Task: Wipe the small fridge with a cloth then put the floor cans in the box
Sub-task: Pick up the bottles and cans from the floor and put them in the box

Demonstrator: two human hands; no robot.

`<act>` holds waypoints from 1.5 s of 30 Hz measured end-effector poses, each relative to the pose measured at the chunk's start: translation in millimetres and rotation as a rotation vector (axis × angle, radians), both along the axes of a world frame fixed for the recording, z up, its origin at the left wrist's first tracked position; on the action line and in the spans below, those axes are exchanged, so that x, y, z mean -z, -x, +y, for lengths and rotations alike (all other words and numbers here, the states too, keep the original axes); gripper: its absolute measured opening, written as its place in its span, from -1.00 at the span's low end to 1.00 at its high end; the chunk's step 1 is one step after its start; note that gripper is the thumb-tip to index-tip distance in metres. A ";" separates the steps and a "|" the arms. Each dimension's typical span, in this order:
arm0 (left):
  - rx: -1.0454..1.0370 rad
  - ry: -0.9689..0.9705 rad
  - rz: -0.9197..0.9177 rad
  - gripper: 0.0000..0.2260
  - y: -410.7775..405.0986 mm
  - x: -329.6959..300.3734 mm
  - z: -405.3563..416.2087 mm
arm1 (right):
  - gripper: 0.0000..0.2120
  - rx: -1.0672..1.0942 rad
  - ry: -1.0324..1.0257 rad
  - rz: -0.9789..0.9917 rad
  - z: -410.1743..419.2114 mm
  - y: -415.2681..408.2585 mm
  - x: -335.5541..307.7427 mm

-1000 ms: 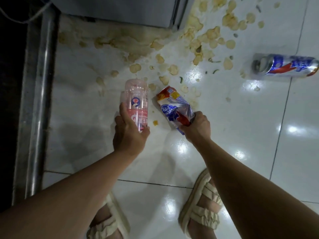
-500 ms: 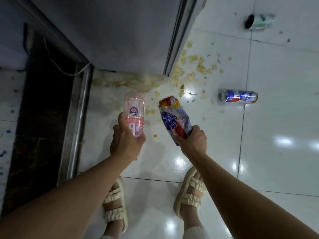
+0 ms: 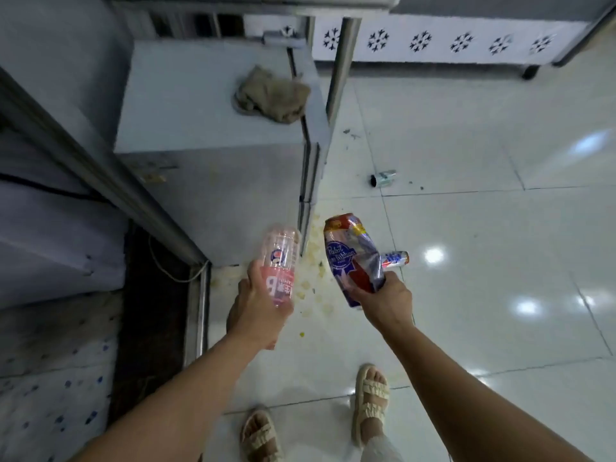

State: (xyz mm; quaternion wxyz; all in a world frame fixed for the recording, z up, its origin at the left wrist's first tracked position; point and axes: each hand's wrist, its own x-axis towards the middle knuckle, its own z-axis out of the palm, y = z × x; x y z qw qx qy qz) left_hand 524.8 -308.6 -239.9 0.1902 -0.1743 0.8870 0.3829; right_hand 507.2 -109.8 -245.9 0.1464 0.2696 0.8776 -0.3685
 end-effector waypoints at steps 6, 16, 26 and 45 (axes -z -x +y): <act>0.134 0.048 0.112 -0.22 15.6 -114.0 9.8 | -0.47 0.156 0.002 0.165 36.9 -18.6 -122.5; 0.234 -0.120 0.243 -0.30 35.5 -247.6 112.6 | -0.59 0.400 0.002 0.351 154.0 -51.1 -252.6; 0.367 -0.118 0.351 -0.24 40.2 -308.8 294.5 | -0.52 0.522 0.032 0.469 322.0 -84.7 -320.0; 0.580 -0.320 0.392 -0.29 149.6 -372.5 618.1 | -0.58 0.678 -0.024 0.610 596.2 -24.0 -371.3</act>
